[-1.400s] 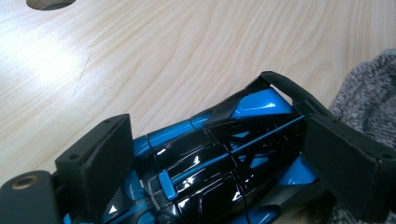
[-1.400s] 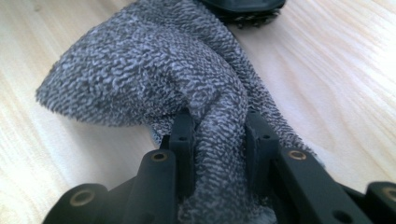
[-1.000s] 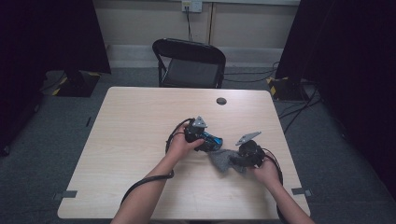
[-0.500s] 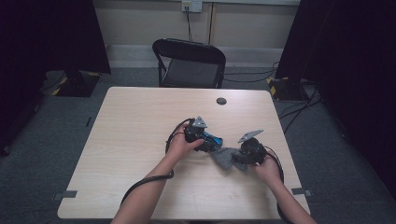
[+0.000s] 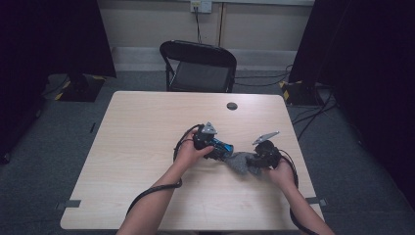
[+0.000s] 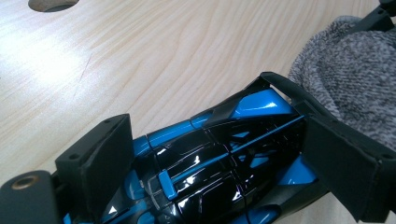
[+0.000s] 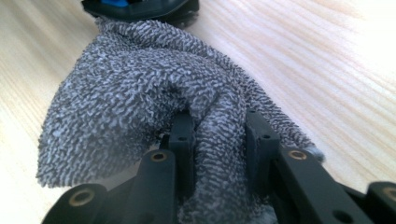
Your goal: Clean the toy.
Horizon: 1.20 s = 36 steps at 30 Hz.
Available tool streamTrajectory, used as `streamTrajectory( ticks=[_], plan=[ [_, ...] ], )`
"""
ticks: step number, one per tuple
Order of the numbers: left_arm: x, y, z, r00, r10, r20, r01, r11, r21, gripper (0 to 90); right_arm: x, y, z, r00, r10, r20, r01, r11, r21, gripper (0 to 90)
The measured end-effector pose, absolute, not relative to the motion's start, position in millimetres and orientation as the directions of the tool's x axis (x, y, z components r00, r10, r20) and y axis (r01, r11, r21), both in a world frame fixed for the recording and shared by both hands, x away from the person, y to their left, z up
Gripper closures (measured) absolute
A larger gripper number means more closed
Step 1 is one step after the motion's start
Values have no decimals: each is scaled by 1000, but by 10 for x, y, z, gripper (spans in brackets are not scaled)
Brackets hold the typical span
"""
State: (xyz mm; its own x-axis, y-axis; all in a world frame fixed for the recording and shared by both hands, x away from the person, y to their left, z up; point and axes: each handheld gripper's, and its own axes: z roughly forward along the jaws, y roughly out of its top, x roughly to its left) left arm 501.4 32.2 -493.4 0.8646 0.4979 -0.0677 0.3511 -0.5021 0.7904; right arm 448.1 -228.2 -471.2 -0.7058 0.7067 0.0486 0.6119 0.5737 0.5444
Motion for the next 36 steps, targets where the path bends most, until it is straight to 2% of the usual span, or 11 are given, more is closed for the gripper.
streamTrajectory(
  ticks=[36],
  plan=[
    [5007, 330, -4946, 864, 500, -68, 348, -493, 798, 89, 4914, -2336, -4660, -614, 789, -4, 683, 534, 498, 691]
  ],
)
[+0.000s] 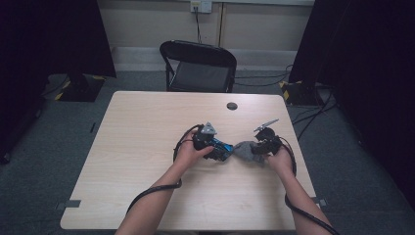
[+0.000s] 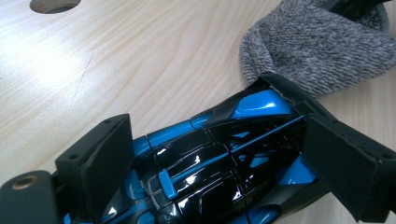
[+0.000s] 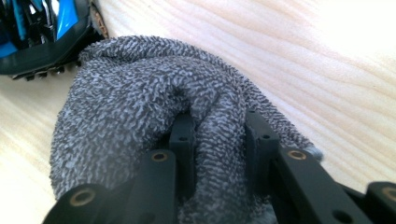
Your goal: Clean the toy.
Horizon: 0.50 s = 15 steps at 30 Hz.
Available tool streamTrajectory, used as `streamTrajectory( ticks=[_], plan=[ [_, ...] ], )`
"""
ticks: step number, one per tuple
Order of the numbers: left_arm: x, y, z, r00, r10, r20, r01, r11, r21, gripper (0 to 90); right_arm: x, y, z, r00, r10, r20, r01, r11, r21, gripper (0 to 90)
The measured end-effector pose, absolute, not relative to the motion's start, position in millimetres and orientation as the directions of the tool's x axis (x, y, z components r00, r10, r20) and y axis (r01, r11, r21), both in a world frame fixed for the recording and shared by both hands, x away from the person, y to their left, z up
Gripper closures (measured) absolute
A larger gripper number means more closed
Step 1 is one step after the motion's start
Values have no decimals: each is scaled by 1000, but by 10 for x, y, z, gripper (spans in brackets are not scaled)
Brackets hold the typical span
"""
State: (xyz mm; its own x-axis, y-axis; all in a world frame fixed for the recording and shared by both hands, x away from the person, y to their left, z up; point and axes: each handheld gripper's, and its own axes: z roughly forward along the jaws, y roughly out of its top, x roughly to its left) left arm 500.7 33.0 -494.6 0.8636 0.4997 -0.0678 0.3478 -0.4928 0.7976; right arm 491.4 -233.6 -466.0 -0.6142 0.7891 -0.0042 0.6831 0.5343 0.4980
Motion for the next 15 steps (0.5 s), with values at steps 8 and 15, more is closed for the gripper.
streamTrajectory(
  ticks=[8, 15],
  plan=[
    [5007, 329, -4944, 864, 499, -67, 348, -494, 797, 89, 4947, -2337, -4662, -590, 808, -7, 691, 509, 513, 694],
    [5008, 329, -4944, 864, 499, -68, 349, -495, 796, 89, 4926, -2369, -4628, -584, 812, -5, 687, 497, 530, 696]
  ],
)
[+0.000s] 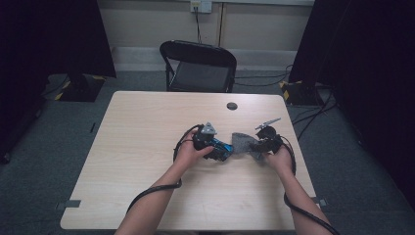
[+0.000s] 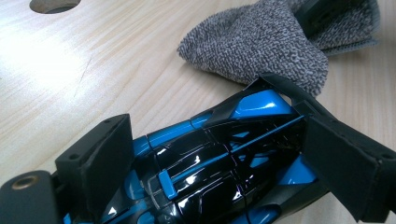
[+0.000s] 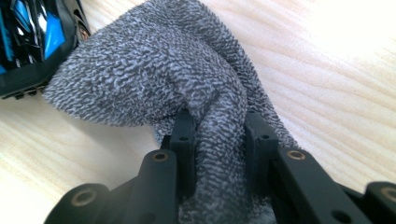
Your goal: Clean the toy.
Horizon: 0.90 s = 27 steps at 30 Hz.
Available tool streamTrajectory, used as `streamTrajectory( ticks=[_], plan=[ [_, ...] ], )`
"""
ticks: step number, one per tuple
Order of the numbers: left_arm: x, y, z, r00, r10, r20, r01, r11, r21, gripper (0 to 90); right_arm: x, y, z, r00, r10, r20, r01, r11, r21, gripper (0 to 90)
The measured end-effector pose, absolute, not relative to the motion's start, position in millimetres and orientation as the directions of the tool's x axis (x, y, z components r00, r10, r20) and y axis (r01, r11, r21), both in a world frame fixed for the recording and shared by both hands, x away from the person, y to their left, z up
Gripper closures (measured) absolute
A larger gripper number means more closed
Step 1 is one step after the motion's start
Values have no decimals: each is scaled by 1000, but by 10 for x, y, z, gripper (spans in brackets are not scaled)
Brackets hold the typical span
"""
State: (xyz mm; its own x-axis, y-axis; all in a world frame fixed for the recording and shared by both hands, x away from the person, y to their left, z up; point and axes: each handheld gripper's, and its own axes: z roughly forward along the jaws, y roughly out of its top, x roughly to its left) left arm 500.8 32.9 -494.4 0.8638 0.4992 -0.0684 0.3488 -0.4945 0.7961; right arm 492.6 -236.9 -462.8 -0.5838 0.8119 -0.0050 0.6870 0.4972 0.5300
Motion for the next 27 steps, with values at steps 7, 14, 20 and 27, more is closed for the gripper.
streamTrajectory(
  ticks=[7, 14, 20, 27],
  plan=[
    [5009, 330, -4945, 864, 499, -69, 349, -493, 797, 90, 4840, -2480, -4521, -592, 806, 9, 670, 486, 562, 695],
    [5012, 328, -4941, 864, 498, -69, 350, -497, 794, 89, 4704, -2512, -4404, -623, 782, 8, 640, 504, 581, 695],
    [5014, 329, -4938, 865, 496, -69, 350, -500, 792, 90, 4549, -2499, -4339, -667, 745, 6, 607, 539, 584, 695],
    [5016, 318, -4935, 865, 497, -71, 353, -501, 791, 89, 4366, -2396, -4315, -721, 692, 18, 564, 572, 595, 695]
  ],
)
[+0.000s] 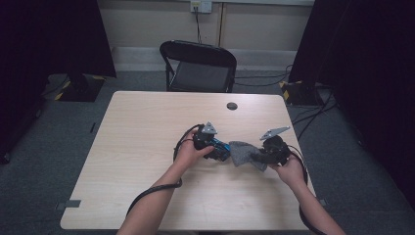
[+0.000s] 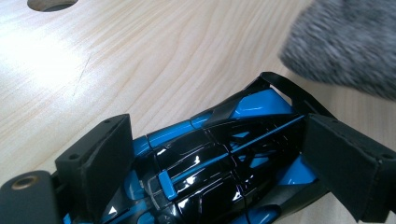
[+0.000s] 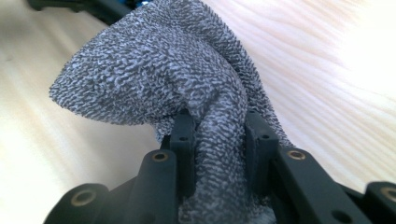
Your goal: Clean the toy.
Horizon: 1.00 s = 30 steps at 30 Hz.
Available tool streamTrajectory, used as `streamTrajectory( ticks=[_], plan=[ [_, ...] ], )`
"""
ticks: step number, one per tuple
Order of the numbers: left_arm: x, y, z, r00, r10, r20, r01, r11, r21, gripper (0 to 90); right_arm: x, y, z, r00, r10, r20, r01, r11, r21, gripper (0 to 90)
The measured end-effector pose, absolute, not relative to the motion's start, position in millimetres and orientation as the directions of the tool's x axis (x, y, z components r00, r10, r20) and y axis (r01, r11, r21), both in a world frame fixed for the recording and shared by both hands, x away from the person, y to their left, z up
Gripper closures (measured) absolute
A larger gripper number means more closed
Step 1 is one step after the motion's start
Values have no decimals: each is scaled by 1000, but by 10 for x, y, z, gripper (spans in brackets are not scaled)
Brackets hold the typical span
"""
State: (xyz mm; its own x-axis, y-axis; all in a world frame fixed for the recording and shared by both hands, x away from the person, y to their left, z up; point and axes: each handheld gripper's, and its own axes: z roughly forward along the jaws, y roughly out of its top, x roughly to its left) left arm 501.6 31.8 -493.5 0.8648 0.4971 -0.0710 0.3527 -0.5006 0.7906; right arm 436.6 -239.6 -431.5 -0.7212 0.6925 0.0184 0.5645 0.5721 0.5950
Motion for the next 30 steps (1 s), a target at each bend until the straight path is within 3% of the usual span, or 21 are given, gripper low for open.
streamTrajectory(
  ticks=[23, 30],
  plan=[
    [5019, 313, -4931, 865, 497, -72, 354, -502, 789, 89, 3968, -2014, -4581, -848, 529, 40, 468, 710, 526, 692],
    [5011, 314, -4934, 864, 498, -68, 352, -502, 790, 89, 4028, -1987, -4649, -840, 541, 42, 485, 714, 506, 688]
  ],
)
